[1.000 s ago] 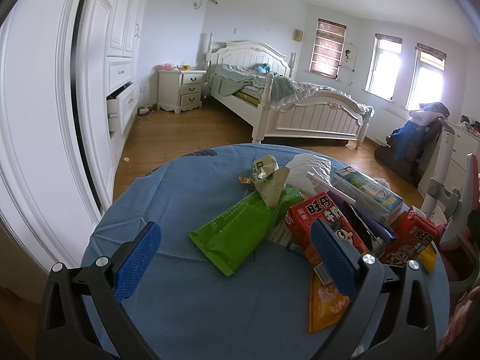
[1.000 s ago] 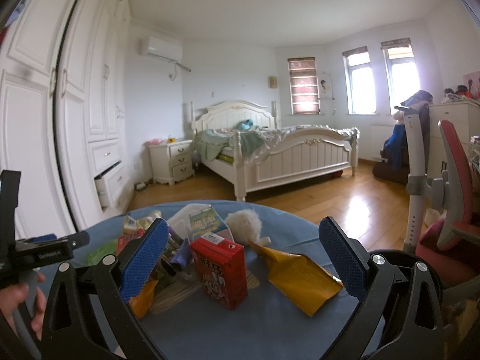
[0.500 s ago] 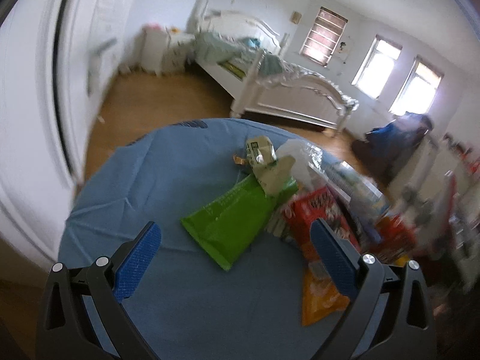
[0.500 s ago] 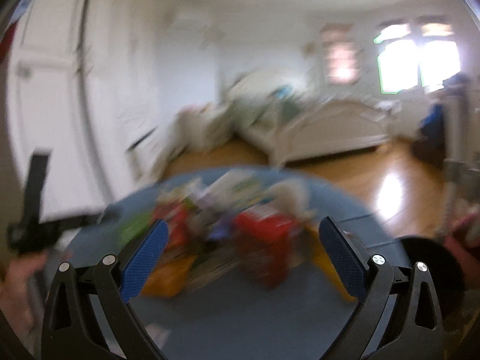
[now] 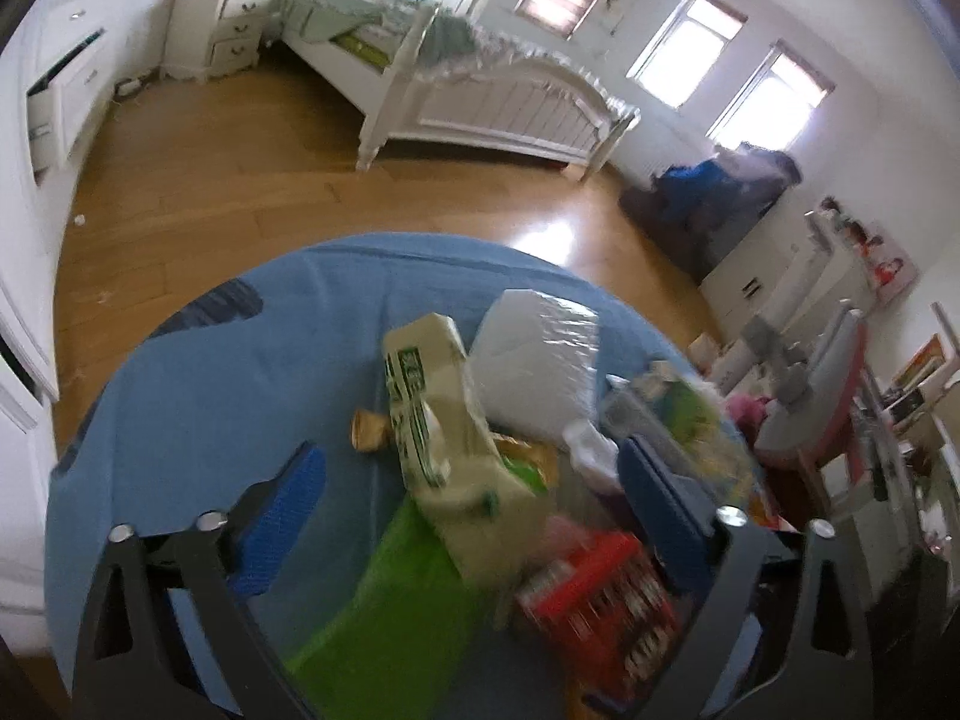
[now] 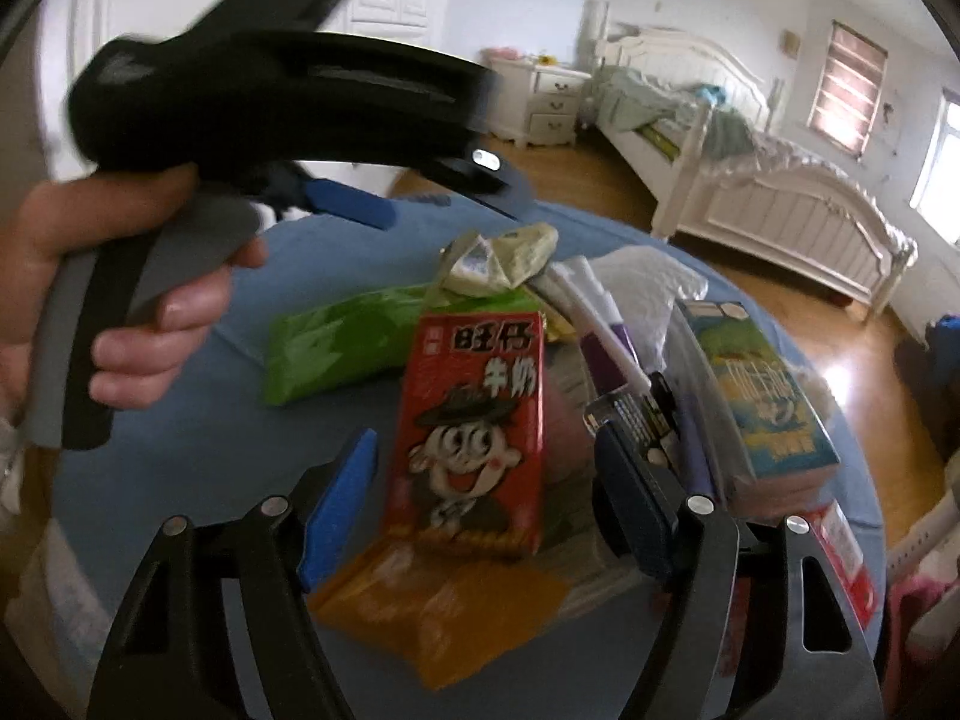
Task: Collect trash
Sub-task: 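Grasp the beige paper bag with the left tool while the right tool grasps the red milk box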
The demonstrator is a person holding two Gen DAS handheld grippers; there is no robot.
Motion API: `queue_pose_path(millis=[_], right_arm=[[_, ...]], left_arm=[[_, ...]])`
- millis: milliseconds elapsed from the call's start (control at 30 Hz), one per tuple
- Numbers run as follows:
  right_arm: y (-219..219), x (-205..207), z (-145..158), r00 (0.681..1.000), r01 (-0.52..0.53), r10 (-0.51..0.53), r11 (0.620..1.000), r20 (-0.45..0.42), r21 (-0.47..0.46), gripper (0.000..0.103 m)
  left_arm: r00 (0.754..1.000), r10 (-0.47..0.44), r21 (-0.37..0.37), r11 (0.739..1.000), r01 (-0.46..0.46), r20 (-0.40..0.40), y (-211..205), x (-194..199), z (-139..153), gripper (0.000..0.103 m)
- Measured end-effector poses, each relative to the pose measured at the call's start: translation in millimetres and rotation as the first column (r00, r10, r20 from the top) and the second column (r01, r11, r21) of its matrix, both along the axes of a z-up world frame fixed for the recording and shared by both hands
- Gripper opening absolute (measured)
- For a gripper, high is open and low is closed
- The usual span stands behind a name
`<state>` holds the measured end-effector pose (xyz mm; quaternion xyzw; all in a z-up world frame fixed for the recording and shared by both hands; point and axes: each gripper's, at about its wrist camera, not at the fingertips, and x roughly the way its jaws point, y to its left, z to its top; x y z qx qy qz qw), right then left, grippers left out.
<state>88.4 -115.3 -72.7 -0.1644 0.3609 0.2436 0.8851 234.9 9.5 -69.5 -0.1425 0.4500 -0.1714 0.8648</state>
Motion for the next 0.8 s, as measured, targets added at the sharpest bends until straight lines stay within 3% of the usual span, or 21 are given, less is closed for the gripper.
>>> queue_pose_path(millis=[33,67,100,167,333,467,567,667,800], right_arm=[[3,5,-5,0.999,-0.003,0.003,1.000,-0.032,0.005,0.065],[4,8,-11,0.998,0.001,-0.001,1.000,-0.062,0.005,0.059],[3,9,-14,0.998,0.003,-0.003,1.000,-0.059,0.007,0.058],[3,8,-13,0.999,-0.002,0.003,1.000,-0.053,0.024,0.052],[-24,4,3,0.988,-0.014,0.052,0.968,-0.147,0.250,0.052],[-55,-14,25,0.977,-0.029,0.117,0.899,-0.177,0.436,0.052],[-82,-31,49,0.989,-0.002,0.072,0.881,-0.131,0.473,0.052],[-116,-53,71,0.999,0.043,-0.030,0.886,-0.036,0.462,0.052],[-178,-86,85,0.966,0.200,-0.249,0.896,0.076,0.397,0.052]], left_arm=[[1.000,0.001,0.011,1.000,-0.001,-0.025,-3,10,-5,0.071],[0.999,0.003,0.012,1.000,-0.003,-0.053,-4,17,-10,0.065],[0.996,0.010,0.012,1.000,-0.009,-0.087,-6,27,-17,0.061],[0.994,0.018,0.005,1.000,-0.017,-0.111,-5,33,-23,0.040],[0.996,0.040,-0.035,0.998,-0.043,-0.074,4,24,-18,0.036],[0.998,0.058,-0.077,0.995,-0.059,-0.008,14,5,6,0.035],[0.997,0.061,-0.088,0.994,-0.057,0.045,10,-14,30,0.035],[0.995,0.028,-0.095,0.995,-0.019,0.094,-8,-31,53,0.035],[0.989,-0.053,-0.108,0.992,0.068,0.137,-58,-51,75,0.035]])
